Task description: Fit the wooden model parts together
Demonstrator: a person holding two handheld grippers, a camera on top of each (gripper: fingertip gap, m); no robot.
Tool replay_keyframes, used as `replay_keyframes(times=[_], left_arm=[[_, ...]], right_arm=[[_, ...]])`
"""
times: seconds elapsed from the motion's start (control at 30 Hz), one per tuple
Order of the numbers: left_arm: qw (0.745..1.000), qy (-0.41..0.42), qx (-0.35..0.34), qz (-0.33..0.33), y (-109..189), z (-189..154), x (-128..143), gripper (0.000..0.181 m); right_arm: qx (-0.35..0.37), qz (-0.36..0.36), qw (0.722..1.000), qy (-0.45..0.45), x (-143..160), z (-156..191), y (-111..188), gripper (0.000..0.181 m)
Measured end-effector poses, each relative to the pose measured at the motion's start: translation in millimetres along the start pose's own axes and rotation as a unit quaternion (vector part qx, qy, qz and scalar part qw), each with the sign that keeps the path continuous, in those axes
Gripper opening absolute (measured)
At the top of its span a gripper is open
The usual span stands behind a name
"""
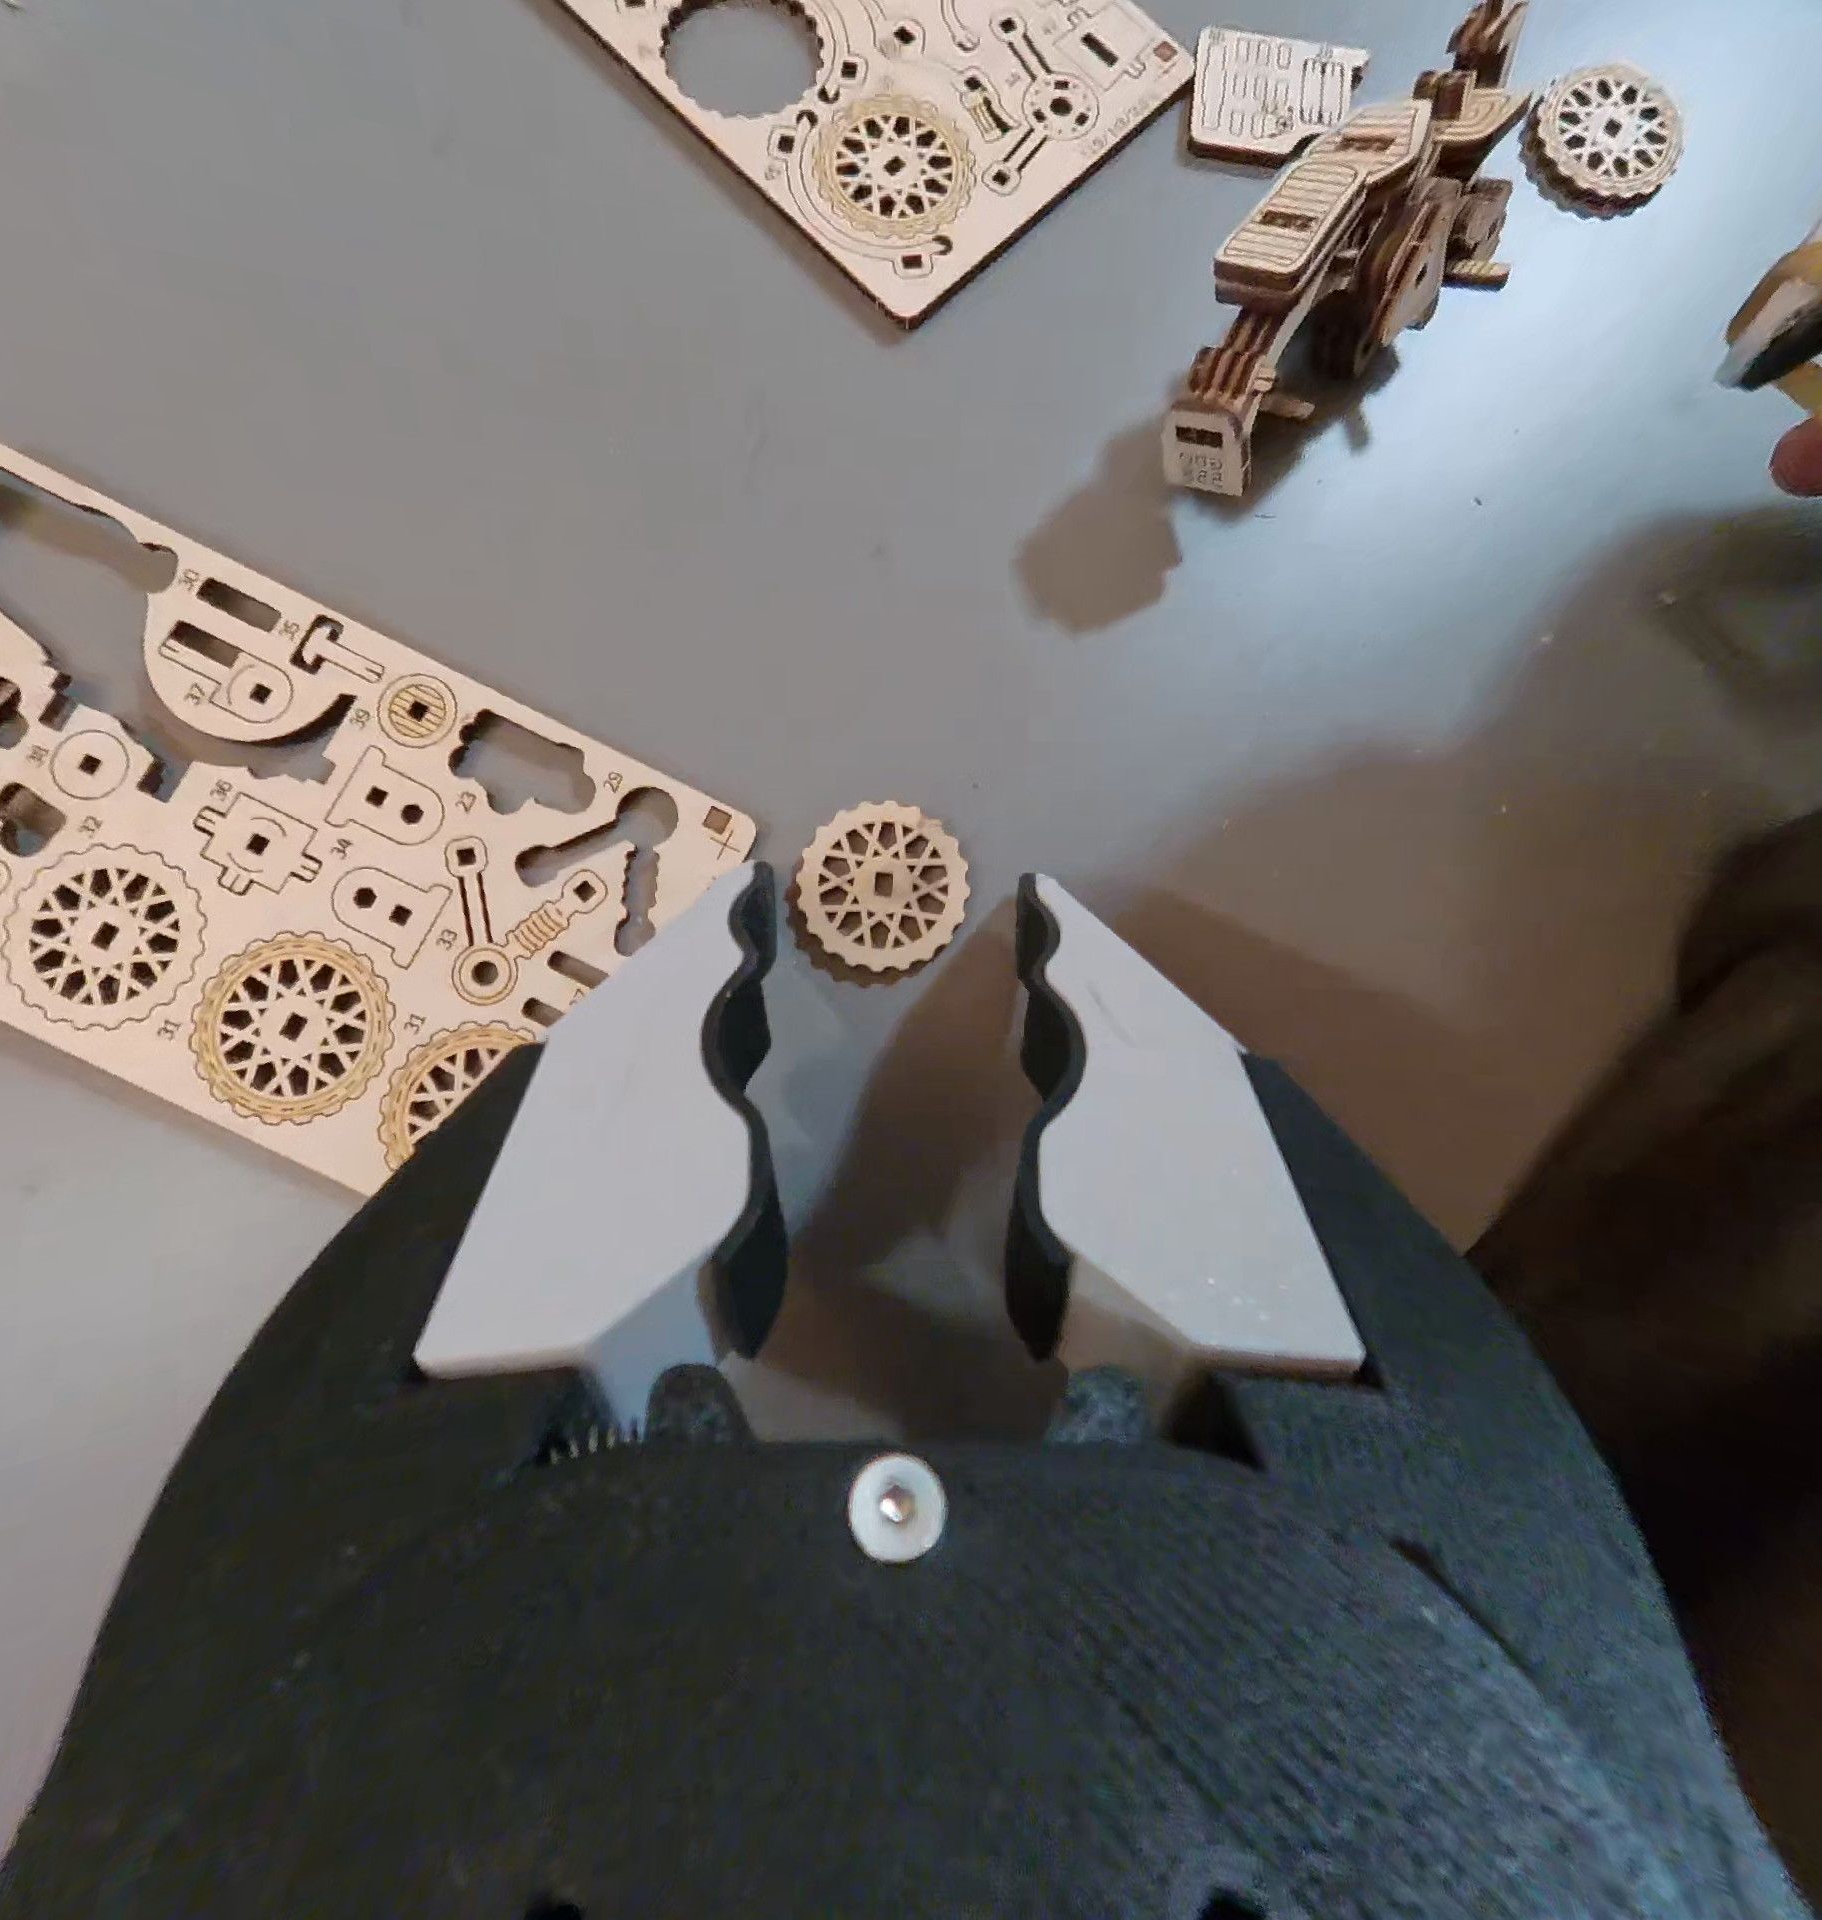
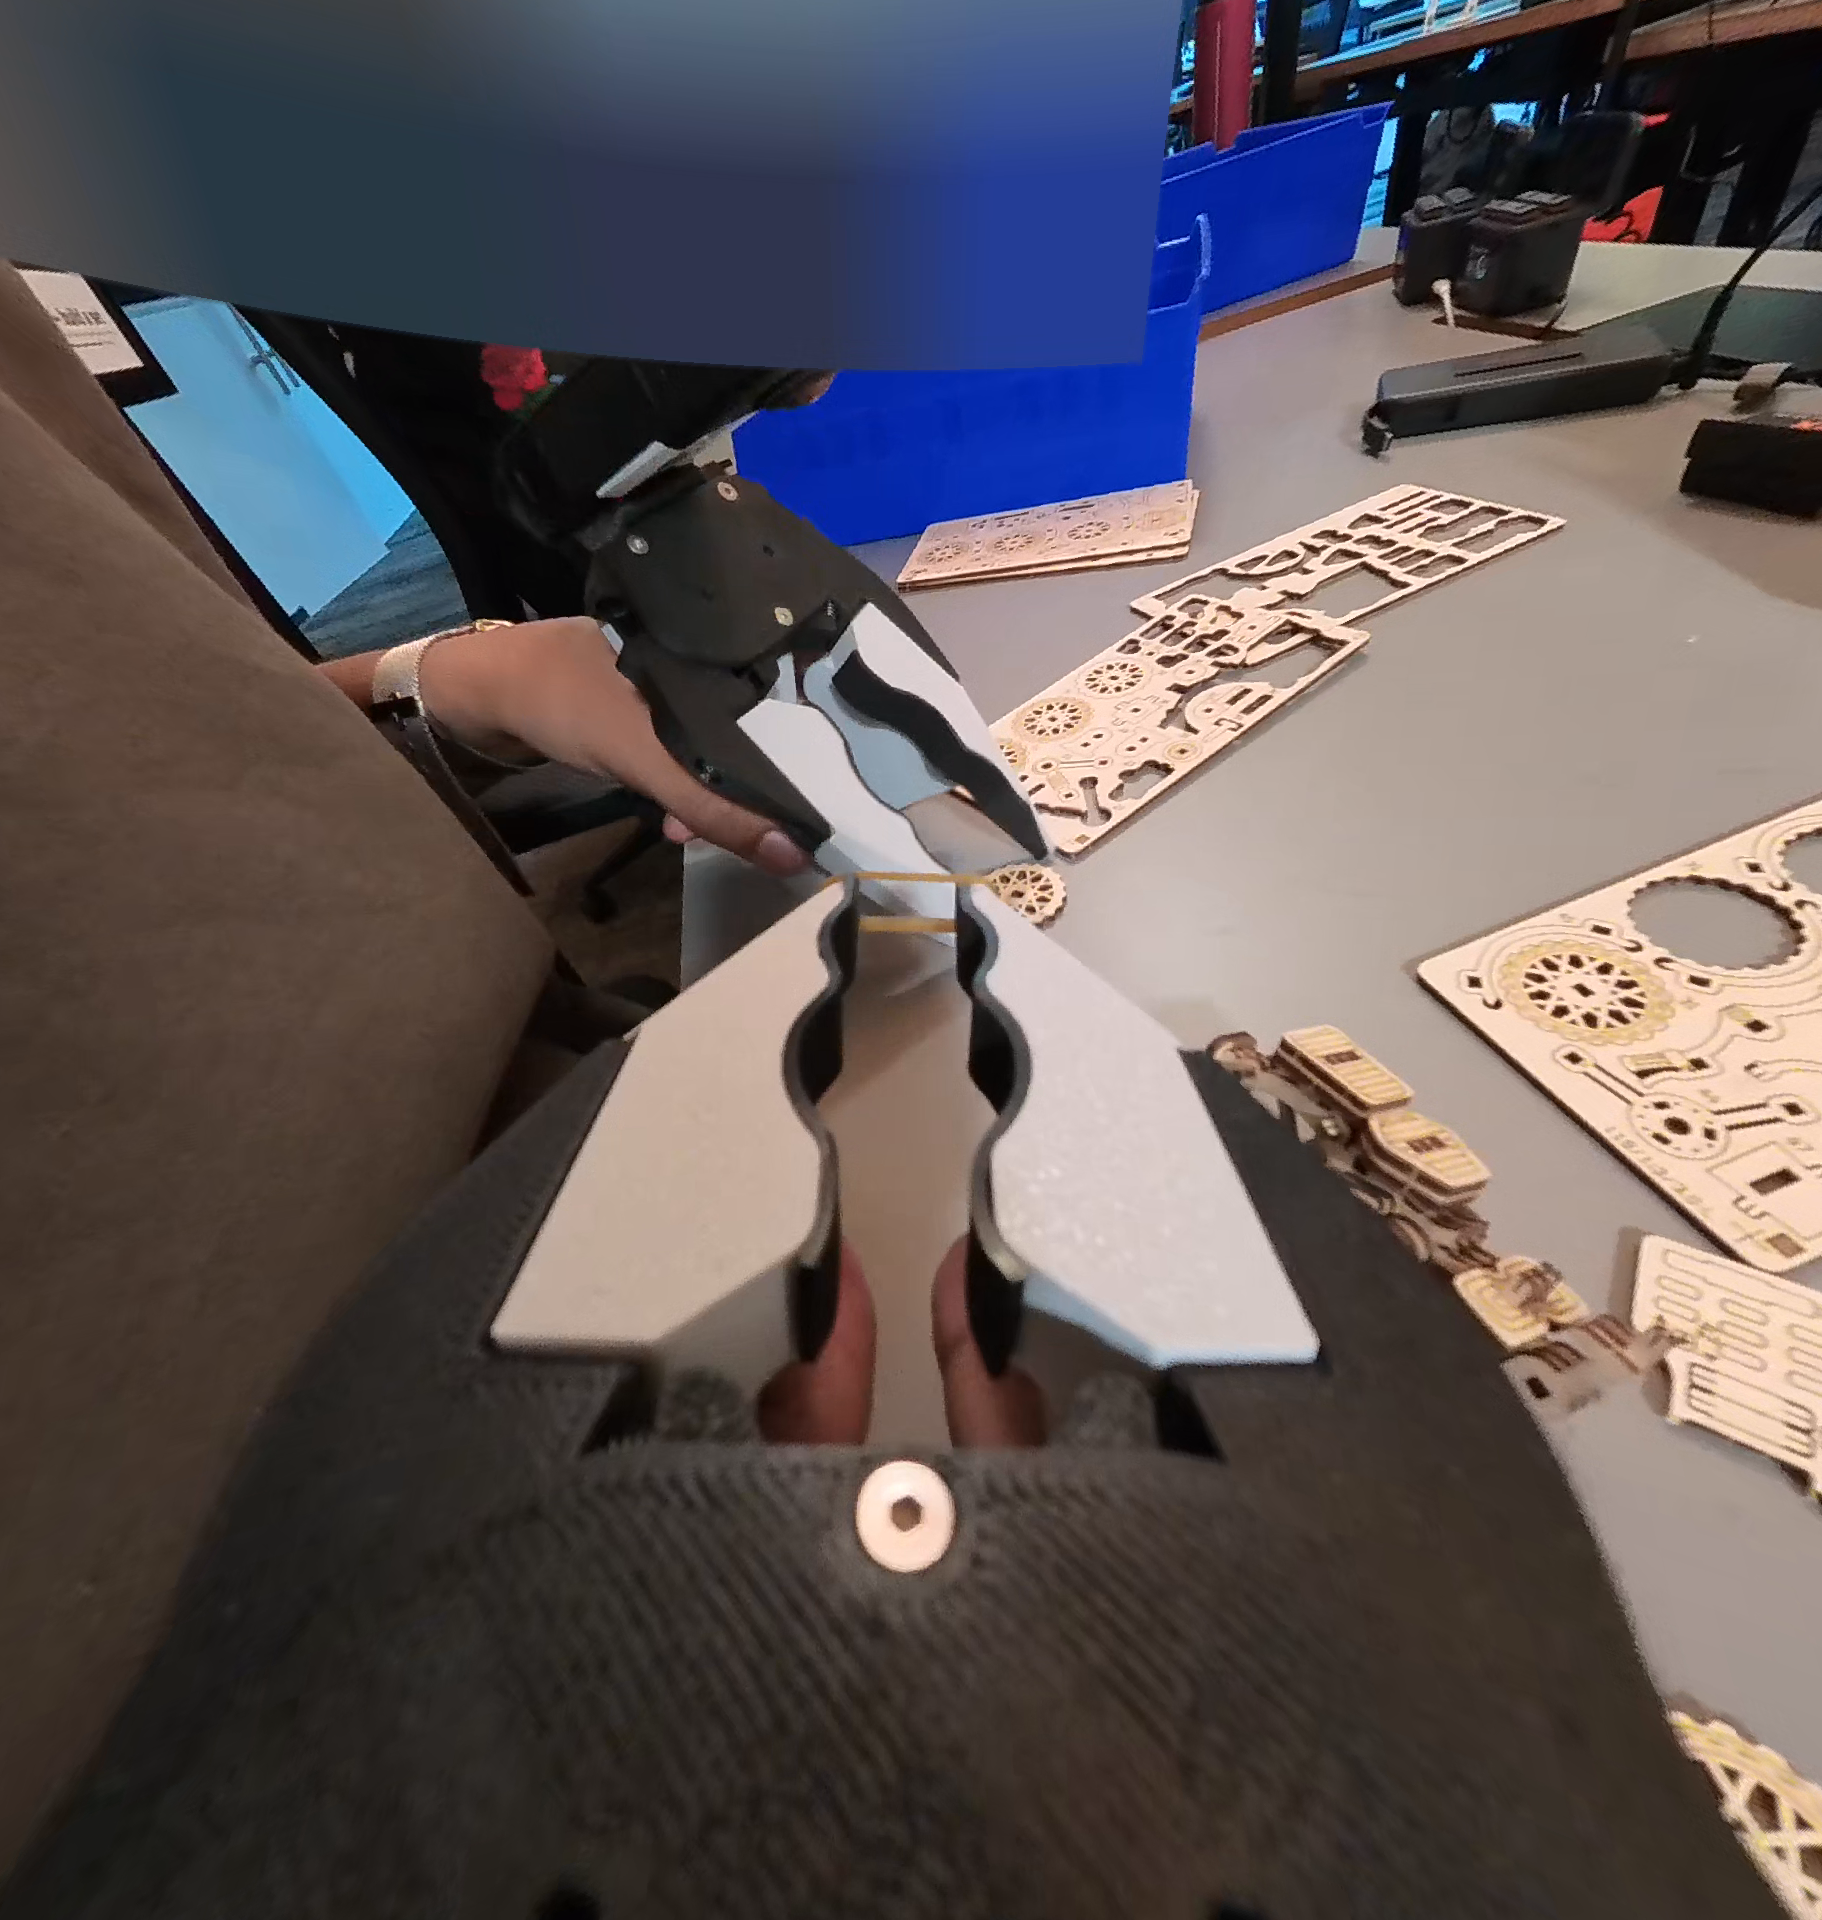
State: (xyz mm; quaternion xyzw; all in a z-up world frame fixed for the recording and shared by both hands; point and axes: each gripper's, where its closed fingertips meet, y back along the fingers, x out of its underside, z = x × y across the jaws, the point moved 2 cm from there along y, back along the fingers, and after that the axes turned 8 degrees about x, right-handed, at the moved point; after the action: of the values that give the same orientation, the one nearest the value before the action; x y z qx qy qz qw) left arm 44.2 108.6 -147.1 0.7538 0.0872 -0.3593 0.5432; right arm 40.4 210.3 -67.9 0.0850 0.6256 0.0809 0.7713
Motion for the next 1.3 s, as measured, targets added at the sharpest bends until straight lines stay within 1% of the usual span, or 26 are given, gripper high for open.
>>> replay_keyframes(times=[0.03,0.2,0.27,0.33,0.4,0.47,0.53,0.6,0.67,0.7,0.8,0.97,1.07,1.3], left_arm=[[1.0,-0.002,0.001,0.0,-0.3,-0.5,-0.4,0.042],[1.0,0.006,0.024,-0.009,-0.5,-5.0,-2.0,0.035],[0.997,0.03,0.063,-0.04,2.7,-11.3,-8.8,0.033],[0.983,0.075,0.14,-0.092,10.9,-24.8,-23.2,0.033],[0.951,0.137,0.239,-0.14,21.9,-39.6,-37.6,0.033],[0.904,0.2,0.339,-0.168,30.7,-52.3,-46.1,0.032],[0.855,0.25,0.417,-0.18,36.7,-61.4,-50.6,0.033],[0.822,0.273,0.466,-0.179,40.3,-69.0,-52.4,0.032],[0.803,0.28,0.497,-0.173,42.5,-76.3,-53.3,0.032],[0.801,0.28,0.503,-0.165,41.7,-79.4,-52.3,0.032],[0.817,0.27,0.491,-0.138,33.9,-83.1,-45.5,0.032],[0.811,0.271,0.5,-0.137,35.9,-84.7,-45.6,0.032],[0.814,0.266,0.499,-0.131,34.7,-86.6,-44.2,0.032],[0.81,0.266,0.504,-0.138,34.7,-86.7,-43.7,0.032]], right_arm=[[-0.001,0.0,1.0,-0.001,0.1,-0.2,0.2,0.017],[0.0,-0.001,1.0,0.002,-1.0,-1.0,1.9,0.017],[0.002,-0.002,1.0,0.003,-1.2,-2.0,2.6,0.017],[0.006,-0.003,1.0,0.007,-1.6,-3.4,3.1,0.017],[0.01,-0.004,1.0,0.013,-2.6,-4.0,3.5,0.018],[0.011,0.001,1.0,0.025,-1.9,-2.7,3.0,0.018],[0.012,0.009,0.999,0.04,0.6,-0.4,1.8,0.019],[0.01,0.016,0.998,0.054,2.6,2.8,0.7,0.019],[0.005,0.021,0.998,0.064,4.0,6.2,-0.3,0.019],[0.001,0.024,0.997,0.068,4.8,8.1,-0.8,0.02],[-0.009,0.026,0.997,0.077,4.6,12.3,-0.6,0.02],[-0.024,0.03,0.997,0.07,5.6,16.0,-0.1,0.02],[-0.034,0.03,0.997,0.059,5.2,18.1,-0.1,0.021],[-0.026,0.042,0.996,0.074,6.4,19.0,-1.0,0.022]])
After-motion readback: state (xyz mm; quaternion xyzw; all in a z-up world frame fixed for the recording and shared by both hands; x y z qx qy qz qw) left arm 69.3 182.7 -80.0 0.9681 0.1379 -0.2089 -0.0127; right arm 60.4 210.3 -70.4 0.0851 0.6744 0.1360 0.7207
